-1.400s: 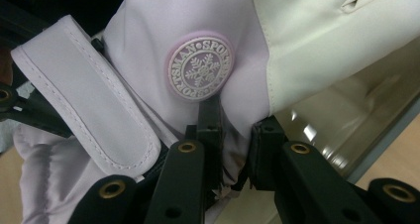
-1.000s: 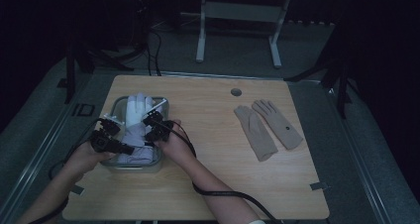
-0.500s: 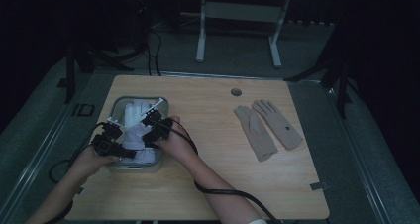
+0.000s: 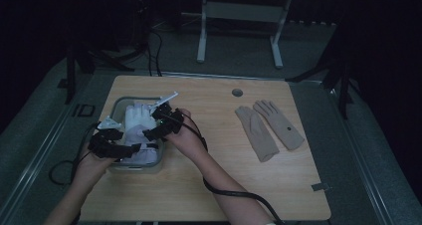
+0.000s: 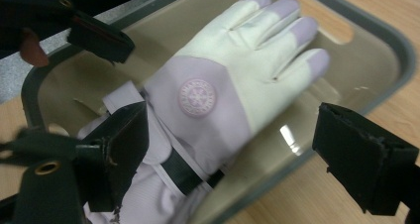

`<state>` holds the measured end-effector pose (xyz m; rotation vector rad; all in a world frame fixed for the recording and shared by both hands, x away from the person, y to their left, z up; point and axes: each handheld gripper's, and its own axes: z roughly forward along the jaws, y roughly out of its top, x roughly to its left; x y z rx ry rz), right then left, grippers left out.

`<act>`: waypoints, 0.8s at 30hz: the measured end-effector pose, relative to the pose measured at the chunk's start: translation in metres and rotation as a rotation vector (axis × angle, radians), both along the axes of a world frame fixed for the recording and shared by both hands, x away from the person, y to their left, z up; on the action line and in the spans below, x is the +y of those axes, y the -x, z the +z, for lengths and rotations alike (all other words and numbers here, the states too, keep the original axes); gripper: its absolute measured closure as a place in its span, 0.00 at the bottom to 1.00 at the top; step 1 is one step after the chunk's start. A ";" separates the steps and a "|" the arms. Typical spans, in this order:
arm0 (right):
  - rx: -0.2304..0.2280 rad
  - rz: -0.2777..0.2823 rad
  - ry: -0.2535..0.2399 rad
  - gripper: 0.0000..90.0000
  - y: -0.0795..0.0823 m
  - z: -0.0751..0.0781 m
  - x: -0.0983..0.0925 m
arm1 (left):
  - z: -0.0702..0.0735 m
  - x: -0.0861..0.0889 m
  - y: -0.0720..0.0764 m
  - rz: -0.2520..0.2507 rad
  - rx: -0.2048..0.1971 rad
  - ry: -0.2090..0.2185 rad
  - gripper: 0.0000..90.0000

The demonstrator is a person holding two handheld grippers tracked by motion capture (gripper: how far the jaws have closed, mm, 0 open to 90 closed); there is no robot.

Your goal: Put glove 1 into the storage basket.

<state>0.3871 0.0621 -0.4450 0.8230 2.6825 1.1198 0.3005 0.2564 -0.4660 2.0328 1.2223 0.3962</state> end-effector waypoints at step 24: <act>-0.040 -0.072 -0.016 0.16 -0.005 0.015 -0.089 | 0.007 -0.089 0.015 -0.147 -0.158 0.130 0.17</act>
